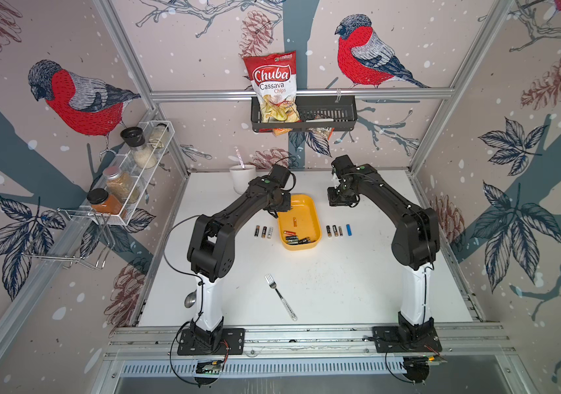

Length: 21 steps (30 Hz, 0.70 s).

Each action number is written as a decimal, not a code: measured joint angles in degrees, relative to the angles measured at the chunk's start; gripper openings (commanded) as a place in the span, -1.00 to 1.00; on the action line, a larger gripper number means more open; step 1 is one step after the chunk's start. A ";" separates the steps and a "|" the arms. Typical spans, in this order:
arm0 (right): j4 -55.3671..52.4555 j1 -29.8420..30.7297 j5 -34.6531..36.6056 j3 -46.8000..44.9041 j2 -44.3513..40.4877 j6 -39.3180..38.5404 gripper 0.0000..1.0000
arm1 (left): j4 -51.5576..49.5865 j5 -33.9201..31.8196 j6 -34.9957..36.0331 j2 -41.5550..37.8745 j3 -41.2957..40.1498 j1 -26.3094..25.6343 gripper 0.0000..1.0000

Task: Take the batteries out of the storage box
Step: Pick up the battery from the storage box.

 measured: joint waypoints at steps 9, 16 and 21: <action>1.46 -3.32 -0.17 -5.99 -4.26 -0.20 -0.18 | -3.54 -0.17 -1.46 13.57 11.06 -4.42 -0.28; 2.56 -4.15 -0.72 -7.87 -5.44 -0.24 -0.18 | -6.75 -2.86 -1.60 17.53 14.01 -4.74 -0.37; 2.58 -4.31 -0.87 -7.87 -5.44 -0.24 -0.18 | -6.95 -3.26 -1.55 18.34 13.90 -5.03 -0.45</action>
